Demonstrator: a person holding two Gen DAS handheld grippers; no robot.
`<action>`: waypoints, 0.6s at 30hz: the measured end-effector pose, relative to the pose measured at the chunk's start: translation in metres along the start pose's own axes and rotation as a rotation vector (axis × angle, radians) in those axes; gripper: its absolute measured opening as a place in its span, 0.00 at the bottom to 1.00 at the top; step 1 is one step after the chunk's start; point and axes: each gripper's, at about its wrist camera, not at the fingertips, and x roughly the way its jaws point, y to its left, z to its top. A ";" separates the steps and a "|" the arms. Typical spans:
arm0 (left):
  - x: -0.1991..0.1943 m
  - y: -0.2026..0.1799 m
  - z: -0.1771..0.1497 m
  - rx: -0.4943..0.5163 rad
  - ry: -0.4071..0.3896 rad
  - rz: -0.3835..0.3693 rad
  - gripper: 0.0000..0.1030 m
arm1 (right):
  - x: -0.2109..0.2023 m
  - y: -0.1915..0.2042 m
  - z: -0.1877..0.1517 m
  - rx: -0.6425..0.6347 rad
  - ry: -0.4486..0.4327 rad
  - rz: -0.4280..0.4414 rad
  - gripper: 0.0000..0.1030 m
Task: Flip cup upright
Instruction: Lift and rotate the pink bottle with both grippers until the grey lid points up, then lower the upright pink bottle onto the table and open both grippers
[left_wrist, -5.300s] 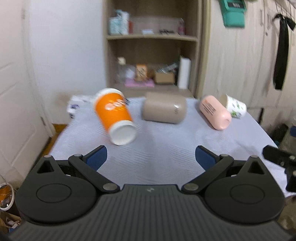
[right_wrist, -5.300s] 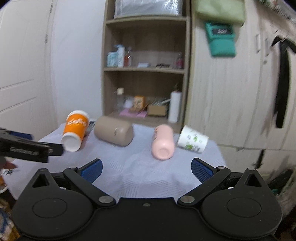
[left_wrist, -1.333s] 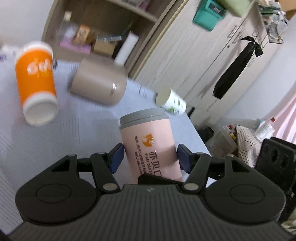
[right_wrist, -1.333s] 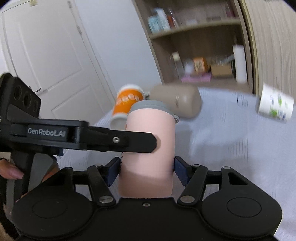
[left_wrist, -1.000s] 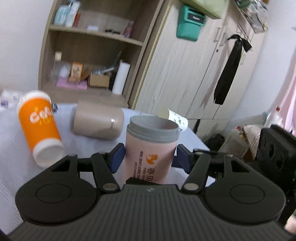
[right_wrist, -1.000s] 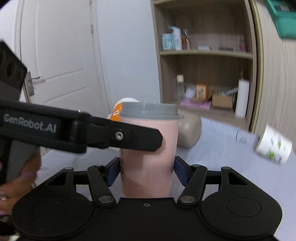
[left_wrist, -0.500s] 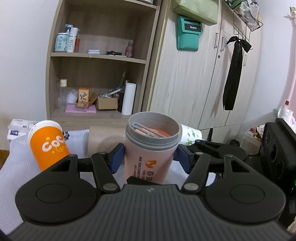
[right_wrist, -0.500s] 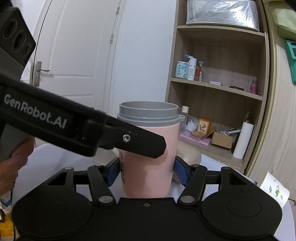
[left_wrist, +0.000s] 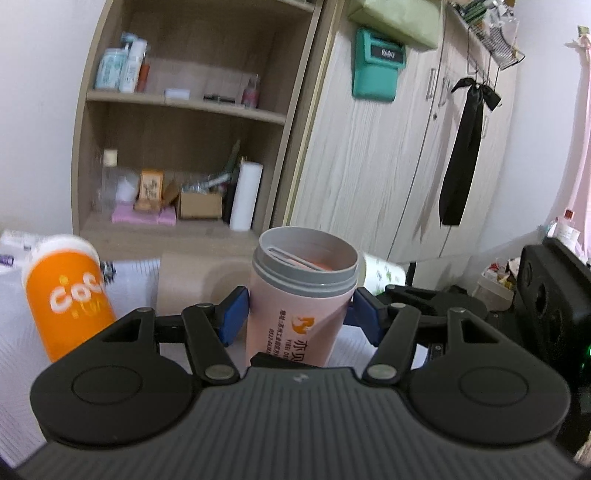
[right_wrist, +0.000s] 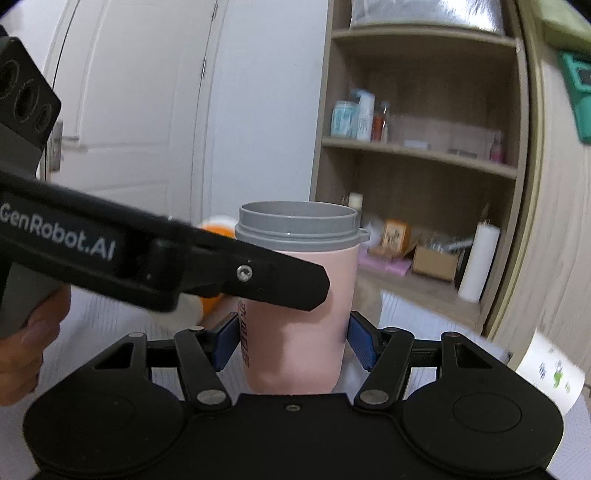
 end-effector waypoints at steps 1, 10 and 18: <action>0.002 0.000 -0.003 -0.001 0.008 0.001 0.59 | 0.002 0.000 -0.002 -0.001 0.015 0.004 0.66; -0.001 -0.002 -0.016 0.010 0.044 -0.040 0.59 | -0.001 -0.001 -0.010 -0.004 0.079 0.029 0.66; -0.002 0.002 -0.015 -0.029 0.050 -0.064 0.61 | -0.004 0.006 -0.009 -0.044 0.092 0.031 0.71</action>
